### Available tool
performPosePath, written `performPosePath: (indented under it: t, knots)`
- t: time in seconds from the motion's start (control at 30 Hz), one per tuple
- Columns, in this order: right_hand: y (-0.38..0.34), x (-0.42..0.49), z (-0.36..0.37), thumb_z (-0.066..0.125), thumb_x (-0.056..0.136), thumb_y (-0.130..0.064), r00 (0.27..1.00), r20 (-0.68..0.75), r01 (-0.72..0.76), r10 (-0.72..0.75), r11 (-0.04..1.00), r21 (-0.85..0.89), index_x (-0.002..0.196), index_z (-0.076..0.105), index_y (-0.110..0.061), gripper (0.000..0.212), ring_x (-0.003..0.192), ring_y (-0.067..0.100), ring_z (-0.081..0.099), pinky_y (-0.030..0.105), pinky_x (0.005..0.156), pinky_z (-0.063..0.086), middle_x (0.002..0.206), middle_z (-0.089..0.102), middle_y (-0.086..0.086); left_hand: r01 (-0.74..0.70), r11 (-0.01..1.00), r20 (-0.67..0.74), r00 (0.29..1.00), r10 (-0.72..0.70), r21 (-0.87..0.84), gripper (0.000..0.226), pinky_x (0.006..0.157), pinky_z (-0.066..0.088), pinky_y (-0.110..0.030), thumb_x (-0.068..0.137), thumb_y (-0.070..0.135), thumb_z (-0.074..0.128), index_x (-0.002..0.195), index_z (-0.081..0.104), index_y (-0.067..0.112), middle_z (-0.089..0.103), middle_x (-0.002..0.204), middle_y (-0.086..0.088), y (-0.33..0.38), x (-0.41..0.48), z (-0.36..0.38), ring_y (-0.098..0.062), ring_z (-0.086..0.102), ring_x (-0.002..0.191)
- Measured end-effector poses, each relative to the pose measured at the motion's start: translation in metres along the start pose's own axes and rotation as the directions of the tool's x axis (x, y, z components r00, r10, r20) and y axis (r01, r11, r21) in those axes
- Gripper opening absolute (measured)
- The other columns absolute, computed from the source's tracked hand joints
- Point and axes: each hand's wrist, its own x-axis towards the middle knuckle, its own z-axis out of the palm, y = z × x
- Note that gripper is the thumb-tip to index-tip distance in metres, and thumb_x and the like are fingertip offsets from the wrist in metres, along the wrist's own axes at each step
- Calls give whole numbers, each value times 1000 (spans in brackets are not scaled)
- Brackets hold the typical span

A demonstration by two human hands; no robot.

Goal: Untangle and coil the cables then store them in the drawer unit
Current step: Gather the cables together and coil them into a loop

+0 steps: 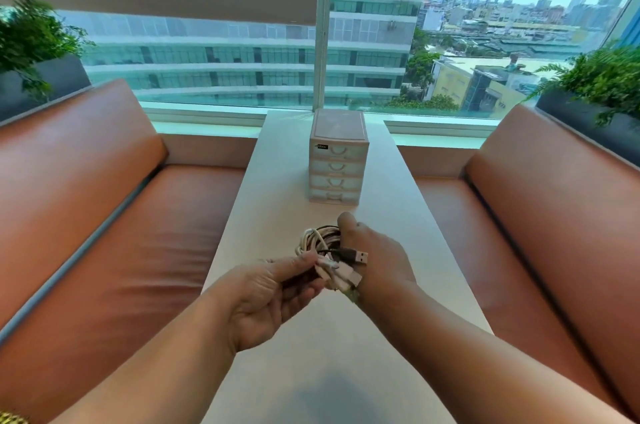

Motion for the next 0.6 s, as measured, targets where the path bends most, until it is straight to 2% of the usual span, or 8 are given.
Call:
performPosePath:
  t: [0.07, 0.2, 0.33, 0.4, 0.5, 0.57, 0.6]
  knots:
    - [12, -4, -3, 59, 82, -36, 1000, -7, 29, -29, 999, 24, 88, 27, -28, 33, 78, 27, 63, 30, 59, 39, 81, 55, -5, -44, 998, -65, 997, 41, -46, 25, 46, 54, -17, 63, 15, 72, 85, 71, 2, 72, 69, -9, -10, 3, 14, -12, 64, 50]
    - [36, -9, -8, 58, 82, -36, 999, -4, 47, -47, 998, 29, 84, 23, -30, 35, 68, 24, 54, 29, 54, 36, 70, 45, -8, -136, 991, -131, 982, 135, 0, 19, 40, 48, -14, 62, 21, 73, 73, 69, 6, 67, 58, -4, -24, 6, 41, -8, 56, 41]
    - [53, -11, -14, 58, 82, -29, 999, 7, 49, -50, 996, 81, 85, 25, -32, 33, 67, 20, 51, 28, 56, 34, 70, 45, -9, -190, 981, -190, 965, 181, -33, 19, 37, 43, -14, 61, 29, 75, 57, 70, 11, 62, 55, 0, -35, 9, 62, -5, 48, 38]
    - [59, -12, -17, 56, 84, -30, 997, 41, 68, -73, 993, 99, 87, 30, -30, 26, 69, 21, 50, 29, 56, 33, 69, 45, -9, -276, 959, -234, 930, 283, 64, 26, 38, 38, -14, 60, 36, 75, 58, 66, 12, 56, 50, 1, -42, 12, 68, -6, 42, 38]
    - [64, -16, -20, 54, 87, -35, 987, 118, 93, -111, 984, 149, 88, 37, -27, 19, 71, 20, 56, 28, 55, 36, 74, 56, -6, -380, 858, -306, 819, 486, 346, 42, 45, 32, -21, 58, 54, 72, 59, 57, 15, 45, 45, 5, -53, 17, 72, -11, 32, 44]
    - [67, -19, -21, 54, 86, -34, 986, 127, 78, -109, 970, 229, 86, 38, -27, 17, 69, 17, 58, 28, 53, 38, 76, 61, -5, -391, 814, -344, 763, 548, 430, 52, 57, 36, -26, 57, 64, 67, 71, 57, 14, 54, 55, 7, -61, 17, 73, -14, 43, 54]
    - [69, -20, -21, 55, 85, -34, 987, 116, 73, -107, 961, 266, 84, 38, -28, 18, 67, 15, 58, 26, 51, 37, 74, 61, -5, -378, 827, -338, 780, 527, 417, 60, 63, 39, -28, 57, 67, 65, 83, 60, 13, 63, 67, 7, -64, 16, 75, -14, 54, 65]
